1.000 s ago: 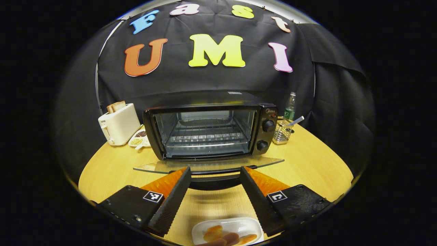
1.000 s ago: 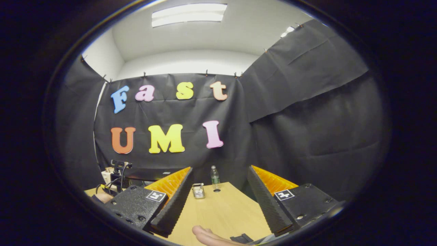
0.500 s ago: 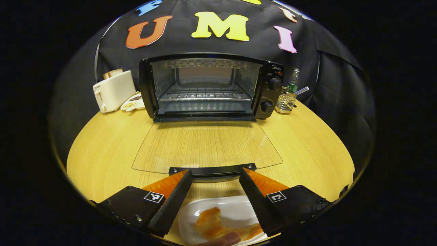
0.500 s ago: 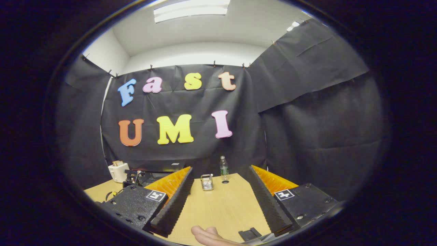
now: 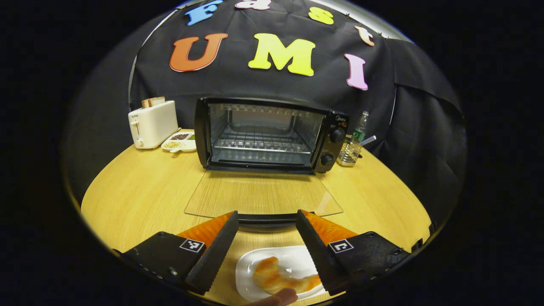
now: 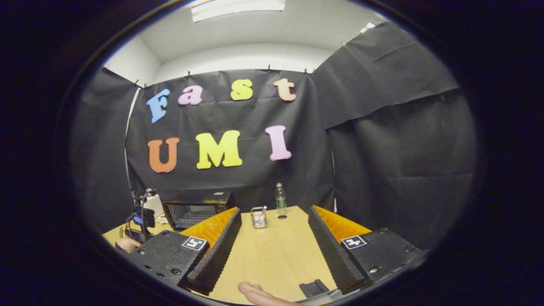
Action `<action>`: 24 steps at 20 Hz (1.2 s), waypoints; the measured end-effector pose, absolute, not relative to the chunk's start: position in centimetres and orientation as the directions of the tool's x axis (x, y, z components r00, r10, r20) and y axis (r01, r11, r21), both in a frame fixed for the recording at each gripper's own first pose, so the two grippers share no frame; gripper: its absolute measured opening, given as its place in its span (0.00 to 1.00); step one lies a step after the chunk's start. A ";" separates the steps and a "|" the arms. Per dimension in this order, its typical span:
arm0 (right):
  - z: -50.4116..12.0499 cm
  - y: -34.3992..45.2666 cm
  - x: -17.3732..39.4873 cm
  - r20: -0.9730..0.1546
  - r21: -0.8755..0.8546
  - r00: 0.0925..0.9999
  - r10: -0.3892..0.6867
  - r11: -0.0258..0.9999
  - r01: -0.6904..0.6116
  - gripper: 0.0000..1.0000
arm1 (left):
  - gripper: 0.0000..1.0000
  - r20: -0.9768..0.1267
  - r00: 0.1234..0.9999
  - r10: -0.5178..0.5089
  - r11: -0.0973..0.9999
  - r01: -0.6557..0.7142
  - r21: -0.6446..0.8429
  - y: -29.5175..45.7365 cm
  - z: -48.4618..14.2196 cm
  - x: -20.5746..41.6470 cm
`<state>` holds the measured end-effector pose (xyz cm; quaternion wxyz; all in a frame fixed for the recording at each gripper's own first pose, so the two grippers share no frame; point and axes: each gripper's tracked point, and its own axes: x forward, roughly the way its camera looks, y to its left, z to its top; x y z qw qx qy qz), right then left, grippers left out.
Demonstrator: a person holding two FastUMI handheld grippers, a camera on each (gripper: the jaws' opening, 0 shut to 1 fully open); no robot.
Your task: Open the electric oven with the left hand, put the food in, and close the electric oven.
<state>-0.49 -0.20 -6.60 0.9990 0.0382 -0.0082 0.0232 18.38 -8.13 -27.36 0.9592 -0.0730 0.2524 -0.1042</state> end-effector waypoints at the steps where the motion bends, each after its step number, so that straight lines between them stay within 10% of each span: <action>1: -7.1 0.1 -0.1 0.000 0.081 0.999 0.052 0.995 -0.051 1.00 | 0.91 -0.440 0.869 -0.226 0.970 0.158 -0.186 -7.2 -25.7 17.7; 13: -12.6 13.7 5.1 -0.192 -0.019 0.883 0.427 0.899 -0.439 1.00 | 0.93 -0.140 0.983 -0.123 0.989 0.110 -0.097 0.7 -10.4 6.7; 24: -27.1 28.2 6.3 -0.459 -0.007 0.579 0.674 0.649 -0.761 0.99 | 0.93 0.068 0.981 -0.182 0.981 0.186 -0.055 1.5 -1.3 -2.6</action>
